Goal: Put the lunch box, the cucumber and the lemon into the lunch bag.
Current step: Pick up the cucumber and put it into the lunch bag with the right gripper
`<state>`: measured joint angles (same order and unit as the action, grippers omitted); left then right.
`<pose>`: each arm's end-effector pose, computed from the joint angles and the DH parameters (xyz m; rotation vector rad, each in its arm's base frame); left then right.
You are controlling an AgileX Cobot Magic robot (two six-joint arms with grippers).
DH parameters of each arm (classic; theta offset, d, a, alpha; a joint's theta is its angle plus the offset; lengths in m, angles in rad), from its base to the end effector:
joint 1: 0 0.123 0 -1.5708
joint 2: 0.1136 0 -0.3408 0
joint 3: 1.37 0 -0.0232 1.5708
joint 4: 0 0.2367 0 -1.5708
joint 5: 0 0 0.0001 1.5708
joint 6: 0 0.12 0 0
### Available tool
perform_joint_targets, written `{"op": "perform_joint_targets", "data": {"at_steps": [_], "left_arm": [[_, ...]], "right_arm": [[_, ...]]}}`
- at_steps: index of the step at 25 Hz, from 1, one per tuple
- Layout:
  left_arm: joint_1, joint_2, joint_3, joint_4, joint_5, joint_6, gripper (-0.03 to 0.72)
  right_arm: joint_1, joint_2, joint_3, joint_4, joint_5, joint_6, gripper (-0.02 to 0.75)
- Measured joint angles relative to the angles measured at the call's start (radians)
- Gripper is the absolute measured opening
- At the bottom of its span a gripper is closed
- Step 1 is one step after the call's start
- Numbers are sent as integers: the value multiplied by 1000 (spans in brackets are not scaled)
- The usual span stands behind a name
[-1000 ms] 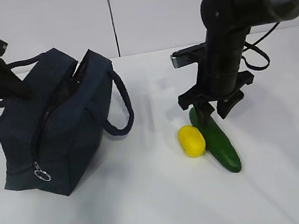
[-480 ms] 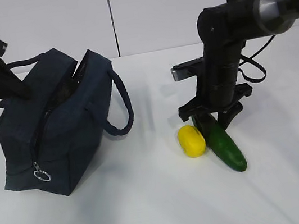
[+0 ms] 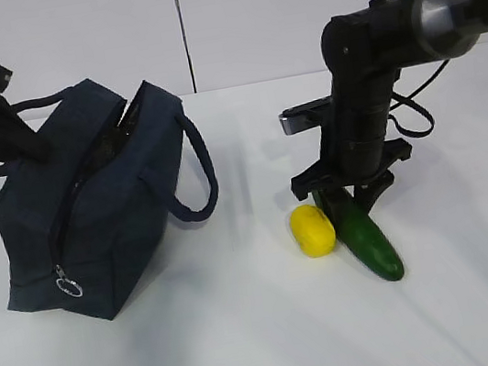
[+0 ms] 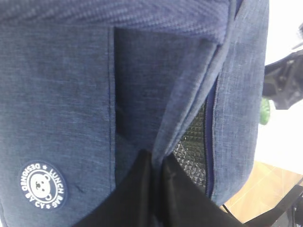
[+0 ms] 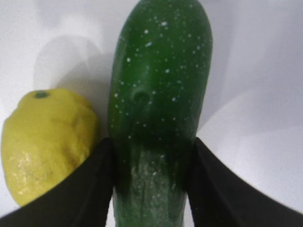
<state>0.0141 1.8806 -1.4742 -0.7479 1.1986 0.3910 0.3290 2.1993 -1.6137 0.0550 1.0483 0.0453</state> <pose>0.3887 -0.0706 0.2900 0.1565 2.7815 -0.9844 0.4261 0.1515 0.1616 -0.4003 3.1001 0.0807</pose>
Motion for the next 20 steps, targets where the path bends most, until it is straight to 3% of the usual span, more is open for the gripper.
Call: {"op": "perform_joint_targets", "data": {"at_steps": [11, 16, 20], "left_arm": [[0, 0, 0, 0, 0, 0, -8], [0, 0, 0, 8, 0, 0, -8], [0, 0, -2, 10, 0, 0, -8]], "right_arm": [[0, 2, -141, 9, 158, 0, 320], [0, -33, -210, 136, 169, -10, 319], [0, -77, -283, 351, 174, -65, 319]]}}
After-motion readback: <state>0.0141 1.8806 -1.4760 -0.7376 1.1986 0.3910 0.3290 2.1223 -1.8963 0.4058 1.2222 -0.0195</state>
